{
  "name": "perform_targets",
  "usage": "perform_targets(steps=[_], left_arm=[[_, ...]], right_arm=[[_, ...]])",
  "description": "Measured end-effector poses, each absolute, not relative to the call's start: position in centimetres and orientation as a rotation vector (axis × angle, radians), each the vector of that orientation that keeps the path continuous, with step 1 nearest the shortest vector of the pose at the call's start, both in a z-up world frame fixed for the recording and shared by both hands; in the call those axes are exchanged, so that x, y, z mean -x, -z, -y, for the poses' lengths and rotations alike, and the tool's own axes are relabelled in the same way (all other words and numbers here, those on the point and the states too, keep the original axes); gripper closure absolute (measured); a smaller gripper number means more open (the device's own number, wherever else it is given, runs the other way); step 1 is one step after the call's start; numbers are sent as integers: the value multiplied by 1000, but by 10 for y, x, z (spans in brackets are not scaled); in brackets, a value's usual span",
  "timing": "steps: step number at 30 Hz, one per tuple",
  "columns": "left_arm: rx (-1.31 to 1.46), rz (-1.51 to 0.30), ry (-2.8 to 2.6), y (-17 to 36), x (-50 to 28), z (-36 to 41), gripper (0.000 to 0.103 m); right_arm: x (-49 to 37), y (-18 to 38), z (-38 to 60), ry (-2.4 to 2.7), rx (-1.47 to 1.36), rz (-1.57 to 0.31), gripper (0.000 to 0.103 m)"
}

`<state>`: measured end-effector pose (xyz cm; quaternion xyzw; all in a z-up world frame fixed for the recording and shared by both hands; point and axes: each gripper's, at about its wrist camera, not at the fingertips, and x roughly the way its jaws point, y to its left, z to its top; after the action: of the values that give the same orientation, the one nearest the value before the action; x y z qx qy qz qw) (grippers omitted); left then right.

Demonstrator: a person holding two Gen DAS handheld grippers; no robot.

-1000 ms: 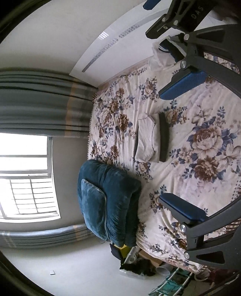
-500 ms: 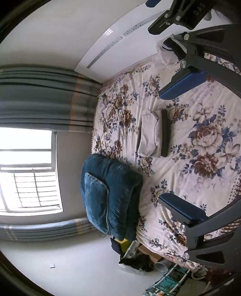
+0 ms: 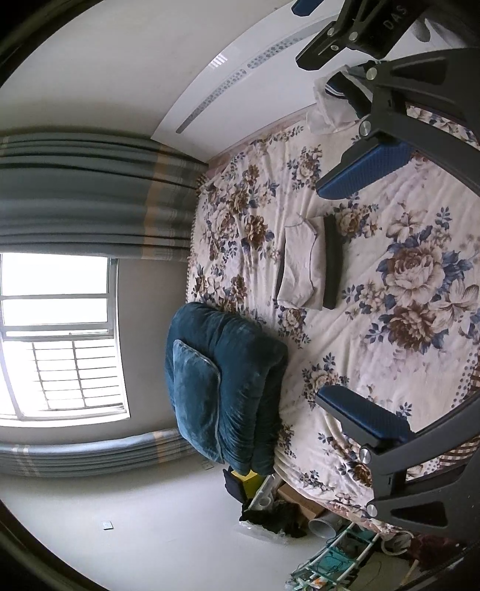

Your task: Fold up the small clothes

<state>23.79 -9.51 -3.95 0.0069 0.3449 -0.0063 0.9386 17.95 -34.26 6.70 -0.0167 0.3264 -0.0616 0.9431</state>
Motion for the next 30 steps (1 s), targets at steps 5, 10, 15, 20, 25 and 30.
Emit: perform_targets(steps=[5, 10, 15, 20, 25, 30], left_arm=[[-14, -700, 14, 39, -237, 95, 0], [-14, -692, 14, 36, -235, 98, 0], [-15, -684, 14, 29, -231, 102, 0], [-12, -682, 17, 28, -231, 103, 0], [-9, -679, 16, 27, -230, 102, 0], [-12, -679, 12, 26, -230, 102, 0]], right_arm=[[-176, -67, 343, 120, 31, -663, 0], [-177, -68, 342, 114, 32, -663, 0], [-178, -70, 342, 111, 28, -657, 0], [-179, -71, 341, 107, 28, -658, 0], [-182, -72, 337, 102, 29, -656, 0], [-181, -72, 335, 99, 29, -660, 0]])
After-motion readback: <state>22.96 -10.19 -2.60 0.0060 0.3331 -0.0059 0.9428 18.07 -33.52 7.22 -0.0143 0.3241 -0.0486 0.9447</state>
